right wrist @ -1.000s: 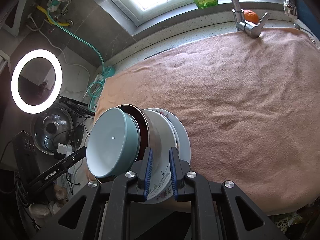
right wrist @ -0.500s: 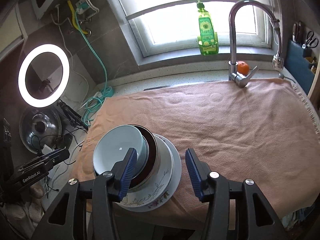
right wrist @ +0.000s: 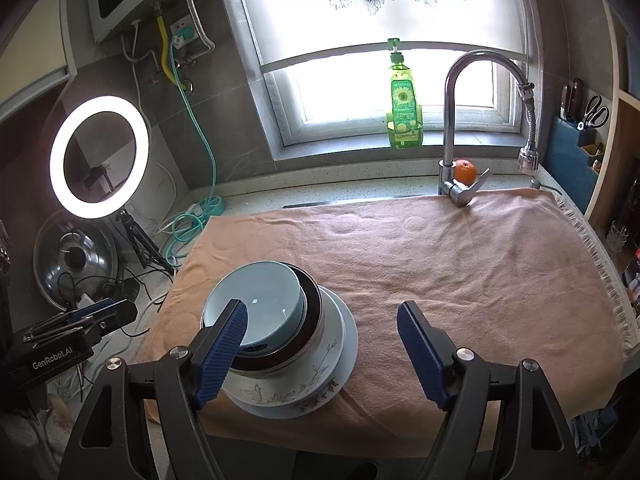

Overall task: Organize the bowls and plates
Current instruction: 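Open both tools and pull them back from the stack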

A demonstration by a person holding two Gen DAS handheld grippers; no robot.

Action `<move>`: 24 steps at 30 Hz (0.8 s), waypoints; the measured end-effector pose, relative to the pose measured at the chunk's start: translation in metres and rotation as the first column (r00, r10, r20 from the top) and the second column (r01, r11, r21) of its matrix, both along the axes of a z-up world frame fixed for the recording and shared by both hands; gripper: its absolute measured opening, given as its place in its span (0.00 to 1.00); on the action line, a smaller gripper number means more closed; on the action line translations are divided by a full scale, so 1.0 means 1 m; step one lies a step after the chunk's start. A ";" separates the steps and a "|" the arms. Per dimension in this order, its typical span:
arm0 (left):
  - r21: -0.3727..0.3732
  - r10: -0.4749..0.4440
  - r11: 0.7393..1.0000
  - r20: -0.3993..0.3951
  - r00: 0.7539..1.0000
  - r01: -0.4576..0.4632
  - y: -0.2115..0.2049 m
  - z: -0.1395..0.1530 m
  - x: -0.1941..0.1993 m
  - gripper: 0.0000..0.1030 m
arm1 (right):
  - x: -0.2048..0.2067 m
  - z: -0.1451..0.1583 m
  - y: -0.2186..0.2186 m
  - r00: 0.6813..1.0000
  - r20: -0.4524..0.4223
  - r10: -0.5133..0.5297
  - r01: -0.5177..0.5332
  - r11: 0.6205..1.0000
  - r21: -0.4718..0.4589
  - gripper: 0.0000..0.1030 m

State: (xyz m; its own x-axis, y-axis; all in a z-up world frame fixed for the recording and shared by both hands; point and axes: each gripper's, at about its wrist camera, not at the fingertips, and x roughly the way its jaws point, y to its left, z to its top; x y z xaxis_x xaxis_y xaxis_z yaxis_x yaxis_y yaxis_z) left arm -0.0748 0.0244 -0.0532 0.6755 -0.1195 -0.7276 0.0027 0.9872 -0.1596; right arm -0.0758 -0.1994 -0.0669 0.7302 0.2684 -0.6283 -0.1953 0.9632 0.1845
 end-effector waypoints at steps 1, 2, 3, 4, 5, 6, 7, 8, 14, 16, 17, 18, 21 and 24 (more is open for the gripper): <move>-0.002 -0.004 1.000 0.004 1.000 0.004 0.000 0.001 -0.001 0.47 | -0.001 0.000 0.000 1.000 0.001 -0.002 0.002 1.000 0.002 0.78; -0.004 -0.006 1.000 0.005 1.000 0.006 0.001 0.002 -0.002 0.48 | -0.001 -0.001 0.000 1.000 0.001 -0.003 0.003 1.000 0.008 0.78; -0.005 -0.006 1.000 0.006 1.000 0.006 0.001 0.002 -0.002 0.48 | -0.002 -0.001 0.000 1.000 0.000 -0.007 0.007 1.000 0.012 0.78; -0.003 -0.007 1.000 0.009 1.000 0.007 0.002 0.002 -0.003 0.49 | -0.002 -0.001 0.001 1.000 -0.002 -0.010 0.010 1.000 0.015 0.78; 0.001 -0.009 1.000 0.010 1.000 0.009 0.002 0.003 -0.003 0.53 | -0.002 -0.001 0.001 1.000 -0.003 -0.012 0.012 1.000 0.015 0.78; 0.000 -0.009 1.000 0.011 1.000 0.009 0.003 0.003 -0.003 0.54 | -0.002 -0.001 0.002 1.000 -0.003 -0.014 0.014 1.000 0.015 0.78; -0.003 -0.008 1.000 0.012 1.000 0.008 0.003 0.004 -0.004 0.57 | -0.003 -0.001 0.002 1.000 -0.002 -0.016 0.016 1.000 0.015 0.78; -0.004 -0.007 1.000 0.017 1.000 0.007 0.004 0.005 -0.005 0.57 | -0.003 -0.001 0.004 1.000 -0.002 -0.016 0.016 1.000 0.014 0.78; -0.003 -0.012 1.000 0.027 1.000 0.013 0.008 0.007 -0.007 0.57 | -0.004 0.000 0.008 1.000 -0.002 -0.015 0.015 1.000 0.010 0.79; -0.004 -0.012 1.000 0.027 1.000 0.012 0.008 0.007 -0.007 0.57 | -0.005 0.000 0.009 1.000 -0.001 -0.014 0.014 1.000 0.009 0.79; -0.006 -0.013 1.000 0.025 1.000 0.014 0.008 0.007 -0.006 0.57 | -0.005 0.000 0.010 1.000 0.000 -0.016 0.016 1.000 0.006 0.79; -0.006 -0.016 1.000 0.024 1.000 0.016 0.008 0.007 -0.006 0.57 | -0.005 -0.001 0.011 1.000 -0.002 -0.015 0.015 1.000 0.006 0.79; -0.005 -0.019 1.000 0.024 1.000 0.019 0.008 0.006 -0.005 0.57 | -0.004 -0.001 0.012 1.000 -0.006 -0.018 0.018 1.000 0.007 0.79; -0.006 -0.024 1.000 0.020 0.999 0.025 0.009 0.005 -0.004 0.57 | -0.004 -0.001 0.011 1.000 -0.006 -0.026 0.026 1.000 0.011 0.79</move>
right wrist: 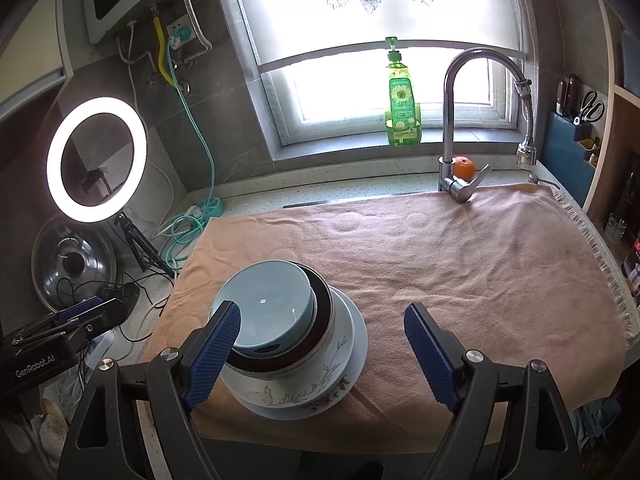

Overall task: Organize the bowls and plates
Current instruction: 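Open both tools and pull them back from the stack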

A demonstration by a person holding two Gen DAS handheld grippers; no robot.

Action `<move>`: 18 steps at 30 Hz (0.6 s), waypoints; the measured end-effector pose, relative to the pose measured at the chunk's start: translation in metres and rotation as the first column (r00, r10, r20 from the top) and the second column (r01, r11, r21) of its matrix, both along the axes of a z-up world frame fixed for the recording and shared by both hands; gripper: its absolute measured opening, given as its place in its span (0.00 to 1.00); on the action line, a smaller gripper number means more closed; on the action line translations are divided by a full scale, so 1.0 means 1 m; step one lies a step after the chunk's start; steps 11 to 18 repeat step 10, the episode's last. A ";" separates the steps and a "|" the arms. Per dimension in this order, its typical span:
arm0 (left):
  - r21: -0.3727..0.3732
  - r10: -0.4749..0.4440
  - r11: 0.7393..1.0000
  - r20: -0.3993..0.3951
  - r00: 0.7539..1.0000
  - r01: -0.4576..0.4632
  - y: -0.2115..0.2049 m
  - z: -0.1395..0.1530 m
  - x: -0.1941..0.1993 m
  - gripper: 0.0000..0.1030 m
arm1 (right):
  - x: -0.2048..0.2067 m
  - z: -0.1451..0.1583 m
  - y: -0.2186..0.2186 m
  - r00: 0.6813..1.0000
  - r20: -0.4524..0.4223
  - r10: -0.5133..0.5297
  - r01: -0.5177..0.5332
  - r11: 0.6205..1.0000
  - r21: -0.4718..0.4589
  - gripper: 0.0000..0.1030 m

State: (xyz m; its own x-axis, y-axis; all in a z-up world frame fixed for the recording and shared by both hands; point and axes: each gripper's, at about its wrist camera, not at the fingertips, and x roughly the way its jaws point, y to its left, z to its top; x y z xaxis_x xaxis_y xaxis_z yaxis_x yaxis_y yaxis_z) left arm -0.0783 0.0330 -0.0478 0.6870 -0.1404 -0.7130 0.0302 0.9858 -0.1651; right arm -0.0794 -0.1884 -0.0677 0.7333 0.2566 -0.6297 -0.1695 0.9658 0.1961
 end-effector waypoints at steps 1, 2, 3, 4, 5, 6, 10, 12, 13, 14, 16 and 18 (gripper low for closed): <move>0.000 -0.001 1.000 0.000 1.000 0.001 0.000 0.000 0.001 0.57 | 0.000 0.000 0.000 1.000 -0.002 -0.003 0.003 1.000 0.002 0.79; 0.001 -0.001 1.000 -0.002 1.000 0.001 0.000 0.000 0.000 0.57 | 0.001 -0.001 0.000 1.000 -0.004 -0.004 0.004 1.000 0.002 0.79; 0.000 -0.003 1.000 -0.004 1.000 0.003 0.000 -0.001 0.001 0.57 | 0.001 -0.001 0.000 1.000 -0.004 -0.006 0.006 1.000 0.000 0.79; -0.003 -0.005 1.000 -0.005 1.000 0.005 0.001 -0.001 0.001 0.57 | 0.002 -0.001 0.000 1.000 -0.005 -0.008 0.008 1.000 -0.003 0.79; -0.002 -0.004 1.000 -0.004 1.000 0.004 0.001 -0.001 0.002 0.57 | 0.002 -0.002 0.000 1.000 -0.006 -0.008 0.008 1.000 -0.003 0.79; 0.001 -0.004 1.000 -0.001 1.000 0.004 0.001 -0.001 0.002 0.57 | 0.002 -0.002 0.000 1.000 -0.006 -0.007 0.007 1.000 -0.002 0.79; 0.001 -0.009 1.000 0.002 1.000 0.009 0.000 -0.001 0.004 0.61 | 0.004 -0.003 -0.001 1.000 -0.013 -0.010 0.010 1.000 -0.001 0.79; 0.001 -0.009 1.000 0.002 1.000 0.009 0.000 -0.001 0.004 0.61 | 0.004 -0.003 -0.001 1.000 -0.013 -0.010 0.010 1.000 -0.001 0.79; 0.001 -0.009 1.000 0.002 1.000 0.009 0.000 -0.001 0.004 0.61 | 0.004 -0.003 -0.001 1.000 -0.013 -0.010 0.010 1.000 -0.001 0.79; 0.001 -0.009 1.000 0.002 1.000 0.009 0.000 -0.001 0.004 0.61 | 0.004 -0.003 -0.001 1.000 -0.013 -0.010 0.010 1.000 -0.001 0.79; 0.001 -0.009 1.000 0.002 1.000 0.009 0.000 -0.001 0.004 0.61 | 0.004 -0.003 -0.001 1.000 -0.013 -0.010 0.010 1.000 -0.001 0.79; 0.001 -0.009 1.000 0.002 1.000 0.009 0.000 -0.001 0.004 0.61 | 0.004 -0.003 -0.001 1.000 -0.013 -0.010 0.010 1.000 -0.001 0.79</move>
